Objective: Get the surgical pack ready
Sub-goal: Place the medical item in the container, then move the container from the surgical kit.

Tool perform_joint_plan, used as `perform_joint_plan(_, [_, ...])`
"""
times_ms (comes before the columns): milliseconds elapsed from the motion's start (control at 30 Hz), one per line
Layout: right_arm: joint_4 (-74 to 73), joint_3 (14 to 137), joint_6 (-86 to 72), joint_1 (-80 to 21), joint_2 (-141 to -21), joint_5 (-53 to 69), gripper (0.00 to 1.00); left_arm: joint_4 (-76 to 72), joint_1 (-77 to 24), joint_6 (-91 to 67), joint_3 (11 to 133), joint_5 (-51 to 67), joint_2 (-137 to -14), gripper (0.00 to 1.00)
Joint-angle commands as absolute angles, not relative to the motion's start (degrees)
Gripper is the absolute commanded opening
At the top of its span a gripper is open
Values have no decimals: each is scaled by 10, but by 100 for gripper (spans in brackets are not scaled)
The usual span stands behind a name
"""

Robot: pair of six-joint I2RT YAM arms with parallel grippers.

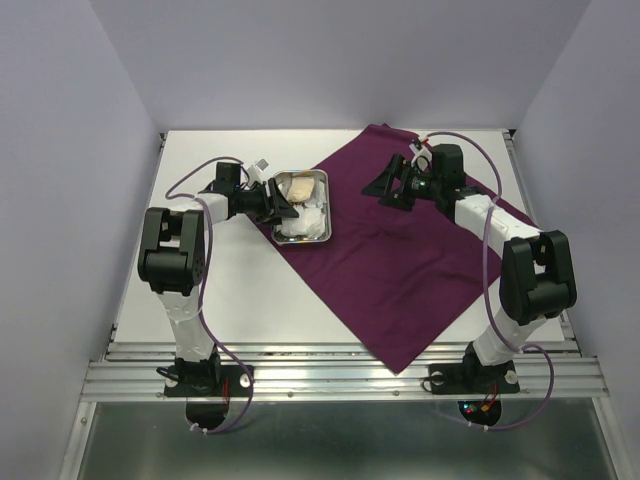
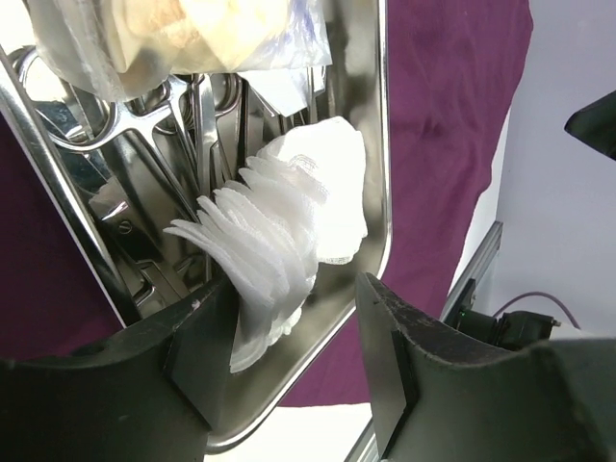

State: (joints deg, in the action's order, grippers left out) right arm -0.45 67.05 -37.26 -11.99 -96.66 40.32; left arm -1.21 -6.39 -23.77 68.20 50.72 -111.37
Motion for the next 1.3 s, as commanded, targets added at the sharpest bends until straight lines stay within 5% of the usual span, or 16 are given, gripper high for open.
perform_joint_plan(0, [2, 700, -361, -119, -941, 398, 92, 20, -66, -220, 710, 489, -1081, 63])
perform_joint_plan(733, [2, 699, -365, -119, -935, 400, 92, 168, -81, -159, 800, 356, -1012, 64])
perform_joint_plan(833, [2, 698, -367, -119, -935, 400, 92, 153, -89, -164, 791, 368, -1024, 51])
perform_joint_plan(1000, [2, 696, -367, -119, -936, 400, 92, 132, -104, -170, 786, 374, -1055, 2])
perform_joint_plan(1267, [2, 695, -367, -119, -938, 401, 92, 125, -105, -169, 771, 338, -1094, 0])
